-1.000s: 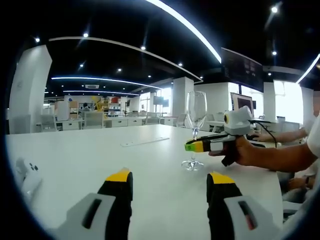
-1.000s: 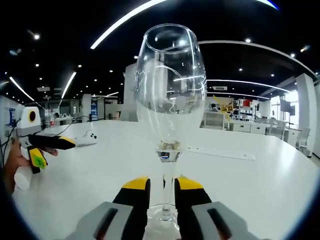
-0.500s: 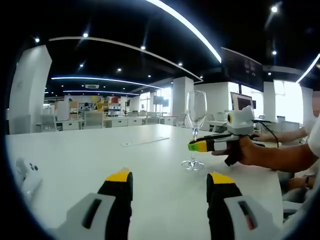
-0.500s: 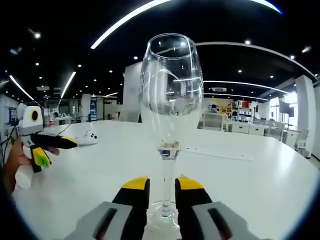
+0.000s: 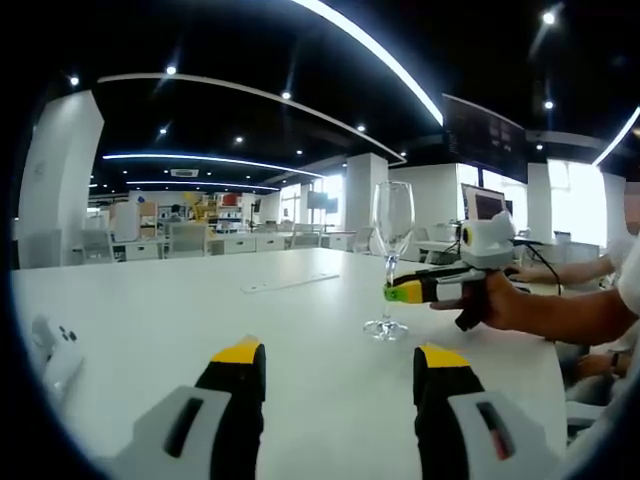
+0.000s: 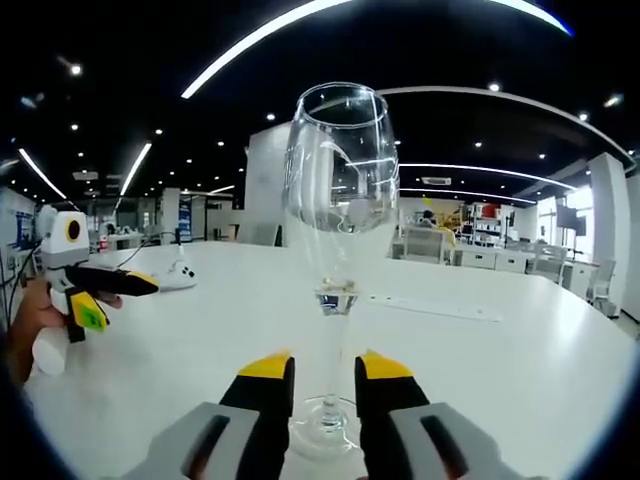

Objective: Stand the stemmed glass upright on the table place it in front of you

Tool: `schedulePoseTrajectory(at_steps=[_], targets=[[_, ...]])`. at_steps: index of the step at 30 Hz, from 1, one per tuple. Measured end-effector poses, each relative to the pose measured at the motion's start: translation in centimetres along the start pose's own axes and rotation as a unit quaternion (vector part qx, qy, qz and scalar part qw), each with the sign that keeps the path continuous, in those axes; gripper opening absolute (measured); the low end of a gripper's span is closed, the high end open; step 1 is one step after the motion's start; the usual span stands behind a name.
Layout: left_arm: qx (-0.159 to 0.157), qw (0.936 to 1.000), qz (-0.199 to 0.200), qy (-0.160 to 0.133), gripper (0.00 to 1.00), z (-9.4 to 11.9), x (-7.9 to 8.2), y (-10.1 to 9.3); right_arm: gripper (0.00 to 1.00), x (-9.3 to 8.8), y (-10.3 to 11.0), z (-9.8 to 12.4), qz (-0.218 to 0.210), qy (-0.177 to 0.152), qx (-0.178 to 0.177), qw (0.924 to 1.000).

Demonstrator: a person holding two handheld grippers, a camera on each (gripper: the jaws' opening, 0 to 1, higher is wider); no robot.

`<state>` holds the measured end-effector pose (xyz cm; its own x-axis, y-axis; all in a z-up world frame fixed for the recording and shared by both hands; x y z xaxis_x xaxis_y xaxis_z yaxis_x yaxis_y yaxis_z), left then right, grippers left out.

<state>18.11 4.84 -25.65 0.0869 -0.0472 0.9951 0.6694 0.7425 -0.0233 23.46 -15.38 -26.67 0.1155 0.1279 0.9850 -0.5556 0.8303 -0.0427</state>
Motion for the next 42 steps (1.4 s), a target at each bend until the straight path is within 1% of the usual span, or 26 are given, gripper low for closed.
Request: schedulePoseTrajectory(at_steps=[4,13,22,29,34,42], targets=[[0.0,1.0,-0.001,0.002,0.6,0.0,-0.1,0.0,0.29,0.1,0.0,0.2,-0.003,-0.005,-0.002,1.0],[0.0,1.0,-0.001,0.001,0.6,0.0,-0.1,0.0,0.3,0.1,0.4,0.6,-0.002,-0.005,-0.001,1.0],[0.0,1.0,-0.002,0.001,0.6,0.0,0.0,0.0,0.31,-0.1,-0.4,0.9,0.007,-0.002,-0.005,1.0],[0.0,1.0,-0.002,0.002,0.6,0.0,0.0,0.0,0.31,-0.3,-0.8,1.4,0.003,-0.002,-0.008,1.0],[0.001,1.0,-0.002,0.002,0.6,-0.1,0.0,0.0,0.31,-0.2,-0.6,2.0,0.002,-0.004,-0.009,0.9999],[0.001,1.0,-0.002,0.003,0.6,-0.1,0.0,0.0,0.31,-0.2,-0.9,2.6,0.002,-0.004,-0.011,0.9999]])
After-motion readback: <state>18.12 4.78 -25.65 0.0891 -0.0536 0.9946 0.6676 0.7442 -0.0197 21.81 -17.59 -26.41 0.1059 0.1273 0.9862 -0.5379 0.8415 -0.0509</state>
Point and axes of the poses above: the point that each gripper's makers call its tool centre point, and the gripper's own axes: z roughly backward along the fingers, y roughly to its left, x roughly out of its top, the point moved 3 cm from there along z, roughly backward along the fingers, and after that the axes turned 3 degrees about x, right-handed, at the moved point
